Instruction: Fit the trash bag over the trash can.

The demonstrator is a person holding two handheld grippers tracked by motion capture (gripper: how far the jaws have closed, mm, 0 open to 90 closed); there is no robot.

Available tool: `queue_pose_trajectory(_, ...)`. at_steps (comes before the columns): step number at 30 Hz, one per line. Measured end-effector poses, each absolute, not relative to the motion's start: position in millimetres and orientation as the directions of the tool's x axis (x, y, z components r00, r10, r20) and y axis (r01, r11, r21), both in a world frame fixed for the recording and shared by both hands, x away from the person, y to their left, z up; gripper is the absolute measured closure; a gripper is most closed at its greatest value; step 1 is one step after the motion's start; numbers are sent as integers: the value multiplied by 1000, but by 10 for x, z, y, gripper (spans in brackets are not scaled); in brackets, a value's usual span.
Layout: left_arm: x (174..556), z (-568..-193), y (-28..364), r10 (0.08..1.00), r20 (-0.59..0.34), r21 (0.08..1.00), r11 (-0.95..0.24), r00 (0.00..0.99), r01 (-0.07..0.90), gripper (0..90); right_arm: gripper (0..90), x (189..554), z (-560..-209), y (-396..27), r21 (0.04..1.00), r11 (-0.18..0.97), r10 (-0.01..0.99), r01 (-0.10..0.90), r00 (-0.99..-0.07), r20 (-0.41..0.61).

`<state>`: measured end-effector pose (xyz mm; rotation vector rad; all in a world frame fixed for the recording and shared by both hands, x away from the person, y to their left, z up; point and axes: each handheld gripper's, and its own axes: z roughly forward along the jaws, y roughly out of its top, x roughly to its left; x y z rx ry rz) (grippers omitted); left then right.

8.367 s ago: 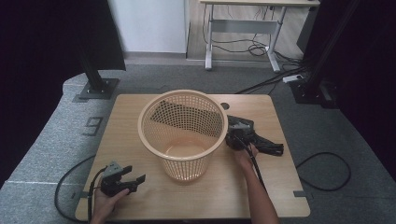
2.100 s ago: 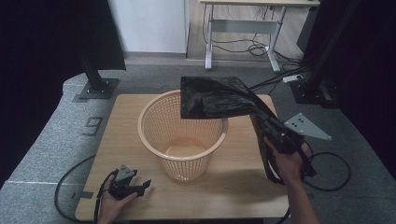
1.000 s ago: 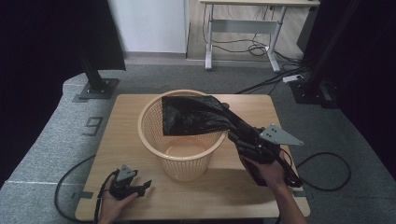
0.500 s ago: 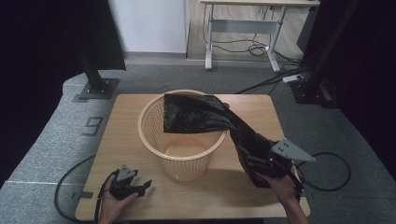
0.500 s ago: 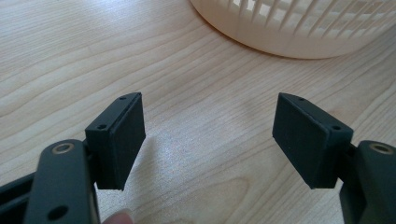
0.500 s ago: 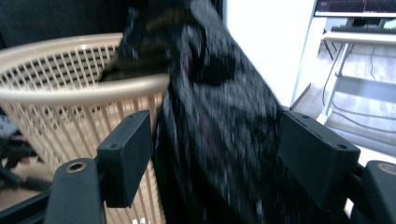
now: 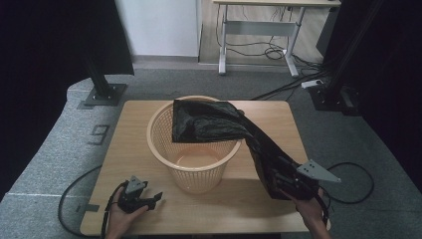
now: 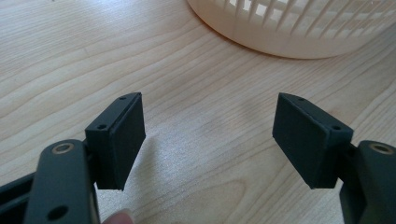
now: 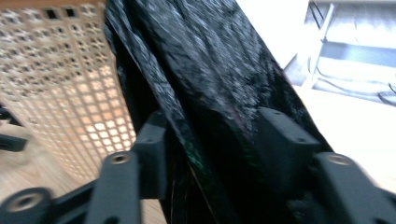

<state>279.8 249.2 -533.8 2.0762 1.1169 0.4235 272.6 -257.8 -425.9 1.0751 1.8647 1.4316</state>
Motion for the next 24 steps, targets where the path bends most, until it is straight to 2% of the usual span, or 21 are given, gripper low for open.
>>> queue_pose_trajectory(5,2784,-5280,2474,819,-44,740,-358,572,569,251,751,2816,-4243,-2604,951,96,873,295,-484,62)
queue_pose_trajectory(8,2777,-5261,2458,817,-41,744,-359,575,563,250,831,2866,-4197,-2607,955,82,869,284,-489,71)
queue_pose_trajectory(14,2773,-5247,2454,816,-39,747,-359,577,559,250,864,2926,-3963,-2571,978,90,876,187,-482,11)
queue_pose_trajectory(17,2773,-5249,2454,816,-41,747,-358,577,559,250,864,2927,-3747,-2539,992,71,864,103,-504,-10)
queue_pose_trajectory(24,2776,-5251,2455,814,-44,746,-358,579,562,250,865,2959,-3566,-2430,996,51,848,69,-530,-7)
